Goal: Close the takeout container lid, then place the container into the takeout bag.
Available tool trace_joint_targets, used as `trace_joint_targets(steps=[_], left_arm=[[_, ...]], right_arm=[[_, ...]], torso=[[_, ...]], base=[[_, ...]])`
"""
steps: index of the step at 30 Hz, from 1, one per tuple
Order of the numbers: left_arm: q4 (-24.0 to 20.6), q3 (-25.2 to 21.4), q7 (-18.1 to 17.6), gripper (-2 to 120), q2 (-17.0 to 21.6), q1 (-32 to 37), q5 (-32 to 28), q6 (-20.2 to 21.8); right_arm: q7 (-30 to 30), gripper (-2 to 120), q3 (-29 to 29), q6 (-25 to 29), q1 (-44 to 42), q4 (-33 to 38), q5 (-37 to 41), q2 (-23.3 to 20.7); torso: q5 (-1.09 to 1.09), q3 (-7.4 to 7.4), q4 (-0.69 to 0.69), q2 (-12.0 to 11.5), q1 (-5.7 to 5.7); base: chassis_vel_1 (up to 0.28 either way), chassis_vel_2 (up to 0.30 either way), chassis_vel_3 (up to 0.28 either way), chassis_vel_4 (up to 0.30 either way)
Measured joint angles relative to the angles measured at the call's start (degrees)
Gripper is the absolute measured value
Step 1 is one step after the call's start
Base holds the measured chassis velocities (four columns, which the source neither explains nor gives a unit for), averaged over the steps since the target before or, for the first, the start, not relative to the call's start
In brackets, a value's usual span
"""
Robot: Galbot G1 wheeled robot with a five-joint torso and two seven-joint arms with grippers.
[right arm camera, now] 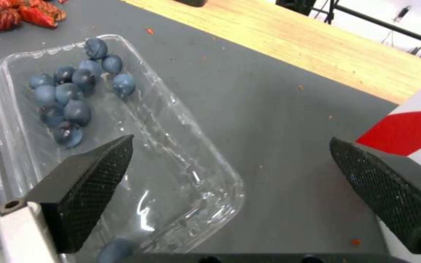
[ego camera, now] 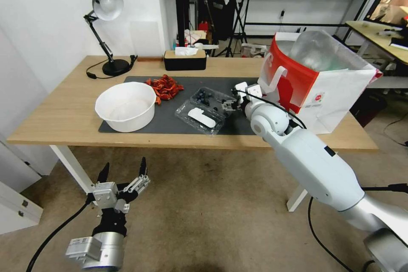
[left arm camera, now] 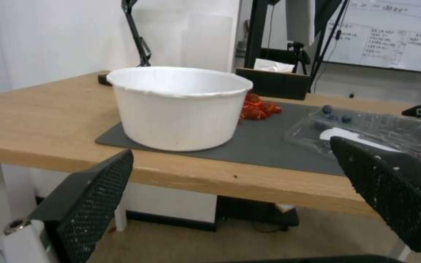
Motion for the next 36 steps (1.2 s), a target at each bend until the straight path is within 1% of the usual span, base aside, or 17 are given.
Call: trace_joint_targets(steps=[6, 13, 20, 29, 36], left_arm=[[0.07, 0.26, 0.04, 100, -0.19, 0.09, 0.27, -0.09], [0.16, 0.41, 0.07, 100, -0.11, 0.01, 0.40, -0.09], [0.29, 0.40, 0.08, 100, 0.10, 0.00, 0.43, -0.07], [0.55, 0.64, 0.09, 100, 0.14, -0.15, 0.44, -0.06], [0.57, 0.74, 0.09, 100, 0.16, -0.08, 0.55, -0.09]], right_arm=[[-0.98, 100, -1.12, -0.94, 2.00, -1.08, 0.65, -1.04], [-1.62, 100, -1.55, -0.97, 2.73, -2.73, 0.61, -1.14], [-4.42, 100, -1.90, -0.97, 3.49, -5.10, 0.39, -1.36], [-5.21, 100, -1.99, -0.92, 3.11, -5.38, 1.00, -2.22], [-4.49, 100, -1.80, -0.90, 2.11, -4.61, 1.85, -2.79]], torso=[[0.00, 0.00, 0.00, 0.00, 0.00], [0.00, 0.00, 0.00, 0.00, 0.00], [0.00, 0.00, 0.01, 0.00, 0.00], [0.00, 0.00, 0.00, 0.00, 0.00], [0.00, 0.00, 0.01, 0.00, 0.00]], base=[[0.000, 0.000, 0.000, 0.000], [0.000, 0.000, 0.000, 0.000], [0.000, 0.000, 0.000, 0.000], [0.000, 0.000, 0.000, 0.000], [0.000, 0.000, 0.000, 0.000]])
